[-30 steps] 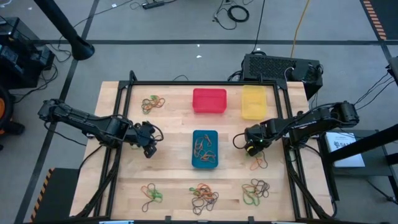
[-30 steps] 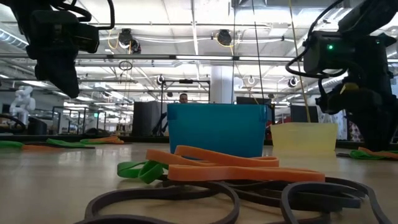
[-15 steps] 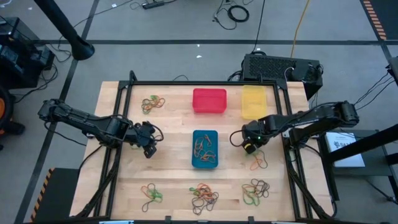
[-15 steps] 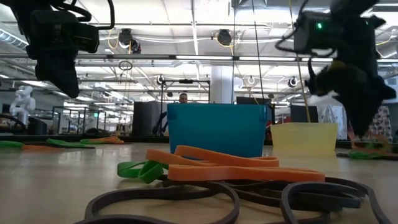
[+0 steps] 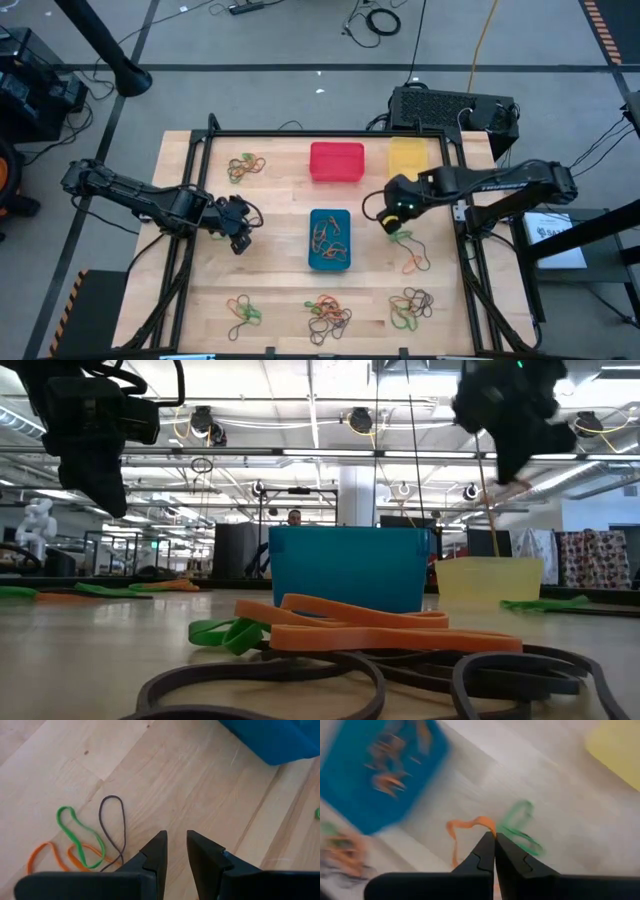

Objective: Sort rubber bands into baskets
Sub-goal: Put the orange rubber band into the blue bin

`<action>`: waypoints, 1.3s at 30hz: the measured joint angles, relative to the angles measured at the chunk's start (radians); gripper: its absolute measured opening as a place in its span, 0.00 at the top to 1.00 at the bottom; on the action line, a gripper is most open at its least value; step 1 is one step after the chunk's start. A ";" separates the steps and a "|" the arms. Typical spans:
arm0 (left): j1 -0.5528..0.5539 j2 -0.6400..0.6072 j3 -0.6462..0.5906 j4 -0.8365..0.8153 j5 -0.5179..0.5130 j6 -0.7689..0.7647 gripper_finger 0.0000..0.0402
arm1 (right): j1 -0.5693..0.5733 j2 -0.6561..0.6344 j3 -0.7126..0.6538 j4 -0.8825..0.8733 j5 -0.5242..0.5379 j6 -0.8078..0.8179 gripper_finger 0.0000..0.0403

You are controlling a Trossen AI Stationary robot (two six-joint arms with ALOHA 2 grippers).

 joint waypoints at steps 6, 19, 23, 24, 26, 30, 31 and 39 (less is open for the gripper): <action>0.000 0.000 0.000 0.000 -0.008 0.020 0.80 | 0.032 0.018 0.027 0.297 0.075 -0.030 1.00; 0.002 -0.045 0.023 -0.157 0.054 0.123 0.80 | 0.072 0.295 0.026 0.768 -0.024 -0.061 1.00; 0.002 -0.119 0.040 -0.243 0.008 0.124 0.80 | 0.072 0.316 0.026 0.771 -0.039 -0.039 1.00; 0.002 -0.141 0.040 -0.247 -0.013 0.124 0.80 | 0.072 0.316 0.026 0.770 -0.042 -0.038 1.00; 0.002 -0.183 0.040 -0.252 -0.055 0.124 0.80 | 0.072 0.315 0.026 0.776 -0.056 -0.037 1.00; 0.003 -0.259 0.040 -0.253 -0.112 0.124 0.80 | 0.072 0.315 0.026 0.781 -0.065 -0.034 1.00; 0.003 -0.278 0.040 -0.254 -0.122 0.128 0.80 | 0.072 0.315 0.026 0.781 -0.065 -0.035 1.00; 0.003 -0.384 0.040 -0.255 -0.157 0.184 0.80 | 0.071 0.315 0.026 0.770 -0.064 0.007 0.89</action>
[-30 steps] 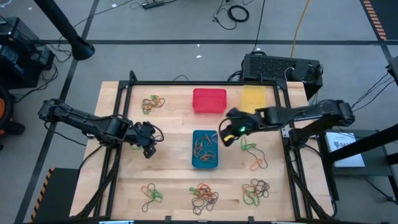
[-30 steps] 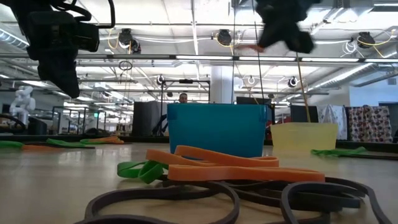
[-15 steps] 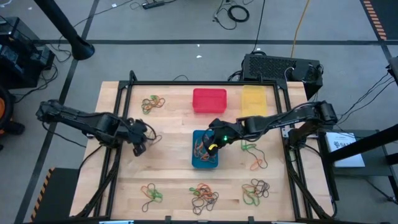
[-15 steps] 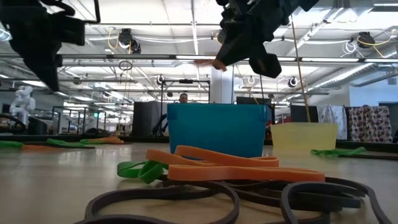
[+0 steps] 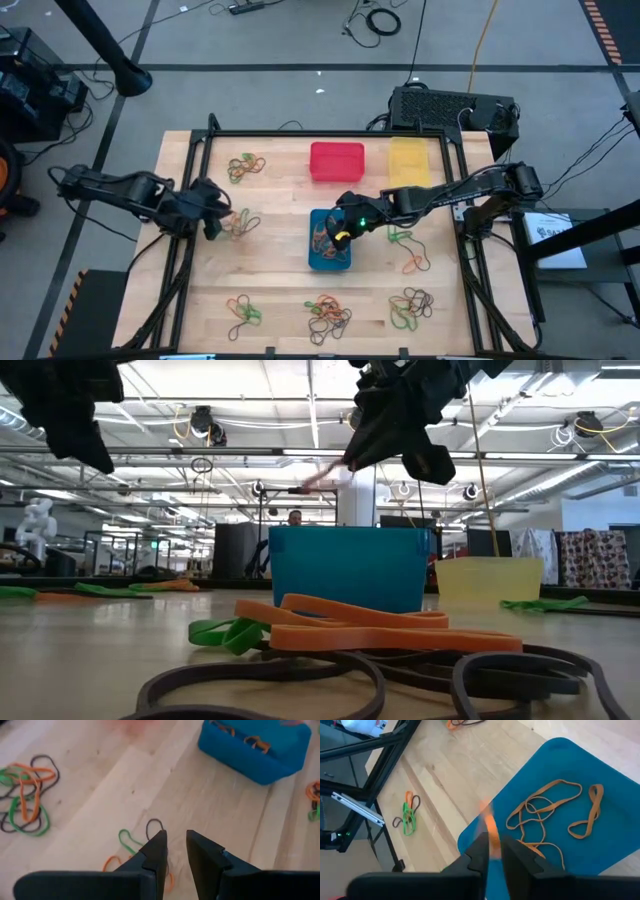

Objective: Sort rubber bands into baskets
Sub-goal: Put the orange rubber band into the blue bin

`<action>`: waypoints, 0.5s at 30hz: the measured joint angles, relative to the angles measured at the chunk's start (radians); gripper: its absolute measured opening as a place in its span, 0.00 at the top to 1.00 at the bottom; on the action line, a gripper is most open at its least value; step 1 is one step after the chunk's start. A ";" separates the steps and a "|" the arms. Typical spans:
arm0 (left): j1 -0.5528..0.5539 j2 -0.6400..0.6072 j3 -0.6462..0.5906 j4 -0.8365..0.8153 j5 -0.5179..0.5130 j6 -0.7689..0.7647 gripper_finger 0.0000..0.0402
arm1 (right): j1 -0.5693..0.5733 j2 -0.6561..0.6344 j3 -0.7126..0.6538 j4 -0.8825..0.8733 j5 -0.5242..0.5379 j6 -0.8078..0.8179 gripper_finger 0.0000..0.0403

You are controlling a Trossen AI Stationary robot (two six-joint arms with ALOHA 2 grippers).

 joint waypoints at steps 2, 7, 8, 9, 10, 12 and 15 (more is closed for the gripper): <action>0.000 -0.016 0.000 0.000 -0.009 0.020 0.80 | -0.001 0.000 0.000 0.000 0.000 0.004 0.85; 0.000 -0.032 0.001 0.000 -0.010 0.072 0.80 | -0.006 0.000 0.000 -0.001 0.000 0.071 0.79; 0.000 -0.033 0.001 0.000 -0.009 0.080 0.80 | -0.007 0.000 0.000 0.000 0.000 0.081 0.78; 0.000 -0.033 0.001 -0.001 -0.009 0.092 0.80 | -0.007 0.000 0.000 0.001 0.000 0.090 0.78; 0.000 -0.032 0.001 -0.001 -0.005 0.101 0.80 | -0.007 0.000 0.000 0.007 0.000 0.099 0.78; -0.001 -0.033 0.001 -0.001 0.013 0.117 0.80 | -0.002 0.000 0.000 0.051 0.001 0.107 0.78; -0.001 -0.032 0.001 0.003 0.028 0.115 0.80 | 0.014 0.000 0.005 0.143 0.003 0.116 0.78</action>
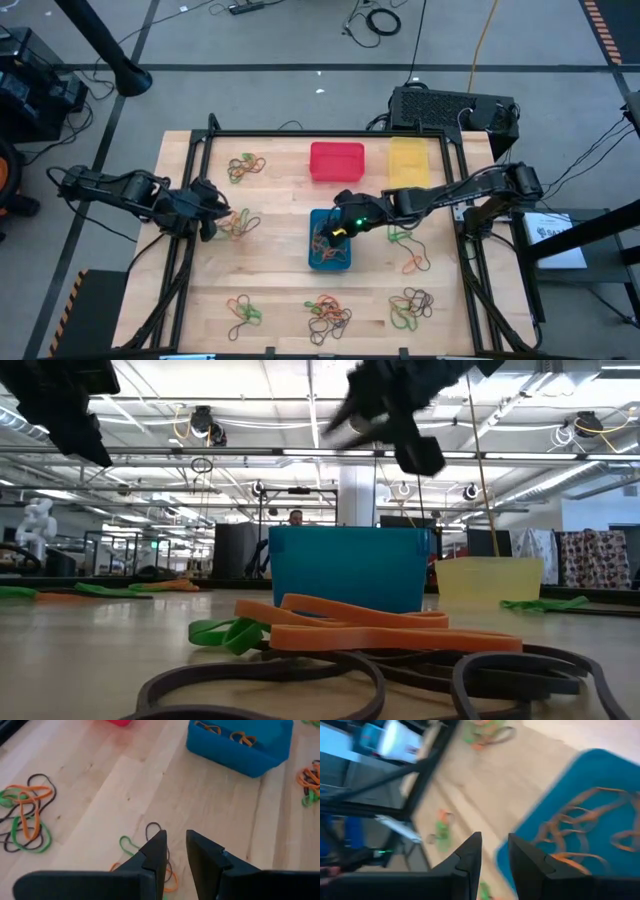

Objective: Sort rubber bands into baskets
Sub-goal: Put the orange rubber band into the blue bin

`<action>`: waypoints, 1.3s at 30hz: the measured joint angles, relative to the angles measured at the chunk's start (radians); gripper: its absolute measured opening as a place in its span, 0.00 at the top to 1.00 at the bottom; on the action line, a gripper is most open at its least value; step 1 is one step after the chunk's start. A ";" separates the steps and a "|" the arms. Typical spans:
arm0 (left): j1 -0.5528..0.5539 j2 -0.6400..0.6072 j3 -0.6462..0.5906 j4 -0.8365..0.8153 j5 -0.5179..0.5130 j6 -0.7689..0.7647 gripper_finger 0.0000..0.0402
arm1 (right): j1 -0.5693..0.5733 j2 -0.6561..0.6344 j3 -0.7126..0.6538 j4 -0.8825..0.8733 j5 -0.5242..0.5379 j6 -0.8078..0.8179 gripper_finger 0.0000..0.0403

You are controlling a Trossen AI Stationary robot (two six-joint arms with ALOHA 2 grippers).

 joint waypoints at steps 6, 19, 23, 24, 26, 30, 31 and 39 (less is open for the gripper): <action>0.000 0.004 -0.036 0.131 0.022 -0.035 0.80 | 0.067 0.000 0.069 0.001 0.005 0.086 0.78; 0.000 0.139 -0.100 0.438 0.137 0.116 0.80 | 0.347 0.257 0.299 -0.043 0.054 0.095 0.78; 0.000 0.203 -0.105 0.475 0.174 0.118 0.80 | 0.390 0.363 0.322 -0.049 0.052 0.091 0.78; 0.000 0.218 -0.105 0.481 0.186 0.118 0.80 | 0.394 0.381 0.322 -0.049 0.052 0.116 0.78; 0.000 0.246 -0.105 0.495 0.212 0.119 0.80 | 0.399 0.411 0.323 -0.070 0.054 0.165 0.78; 0.000 0.291 -0.105 0.501 0.251 0.121 0.80 | 0.401 0.455 0.324 -0.168 0.063 0.256 0.78; 0.000 0.299 -0.105 0.501 0.257 0.121 0.80 | 0.401 0.458 0.324 -0.190 0.074 0.268 0.78; 0.000 0.328 -0.105 0.498 0.292 0.118 0.80 | 0.404 0.456 0.324 -0.320 0.114 0.301 0.78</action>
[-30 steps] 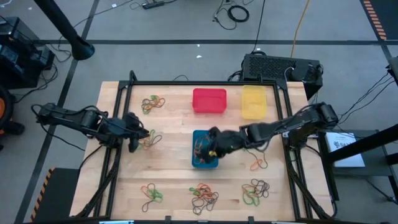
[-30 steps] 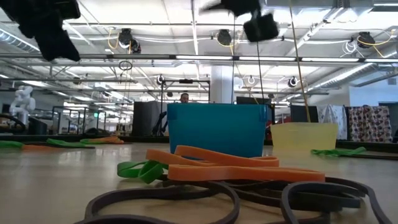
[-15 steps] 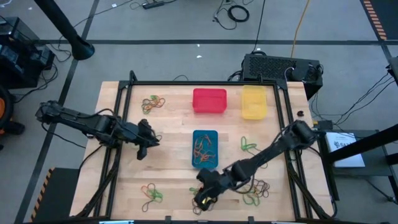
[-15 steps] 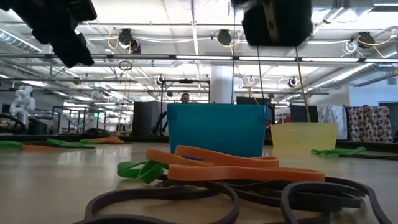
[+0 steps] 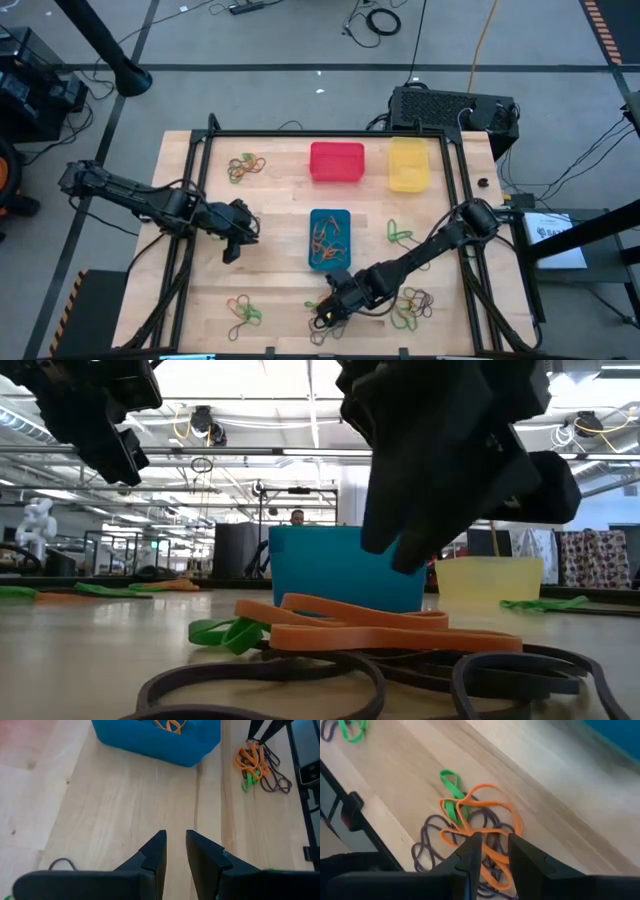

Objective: Sort rubber bands into baskets
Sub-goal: Put the orange rubber band into the blue bin

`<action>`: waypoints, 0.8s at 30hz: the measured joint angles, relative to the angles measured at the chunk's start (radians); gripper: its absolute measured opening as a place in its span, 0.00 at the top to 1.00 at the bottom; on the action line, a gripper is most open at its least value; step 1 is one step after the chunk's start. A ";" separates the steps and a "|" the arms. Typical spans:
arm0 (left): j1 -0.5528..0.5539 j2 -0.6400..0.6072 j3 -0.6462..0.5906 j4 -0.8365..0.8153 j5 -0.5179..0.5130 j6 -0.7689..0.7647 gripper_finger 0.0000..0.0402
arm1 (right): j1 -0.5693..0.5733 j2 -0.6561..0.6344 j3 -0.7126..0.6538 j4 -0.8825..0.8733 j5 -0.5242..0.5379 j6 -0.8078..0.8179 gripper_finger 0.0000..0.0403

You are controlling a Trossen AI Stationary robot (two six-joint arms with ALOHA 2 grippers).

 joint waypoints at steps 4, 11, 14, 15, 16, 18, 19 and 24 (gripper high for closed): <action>0.000 0.000 0.000 0.000 0.000 -0.001 0.80 | 0.009 0.017 0.000 -0.021 0.019 -0.003 0.78; 0.000 0.000 0.000 0.001 -0.001 0.000 0.80 | 0.017 0.074 0.001 0.009 0.021 -0.006 0.78; 0.000 -0.001 0.000 0.002 -0.001 -0.001 0.80 | 0.021 0.089 0.001 0.029 0.019 0.003 0.78; 0.000 0.000 0.000 0.002 -0.001 -0.001 0.80 | 0.022 0.094 0.003 0.029 0.023 0.011 0.78; 0.000 0.000 0.000 0.002 -0.002 -0.001 0.80 | 0.022 0.095 0.003 0.024 0.025 0.020 0.78; 0.000 0.000 0.000 0.003 -0.006 -0.005 0.80 | 0.021 0.096 0.003 0.015 0.025 0.028 0.79; 0.000 0.000 0.000 0.002 -0.006 -0.005 0.80 | 0.021 0.096 0.003 0.008 0.024 0.028 0.80; 0.000 0.000 0.000 0.002 -0.006 -0.006 0.80 | 0.021 0.079 0.000 -0.011 0.017 0.020 0.94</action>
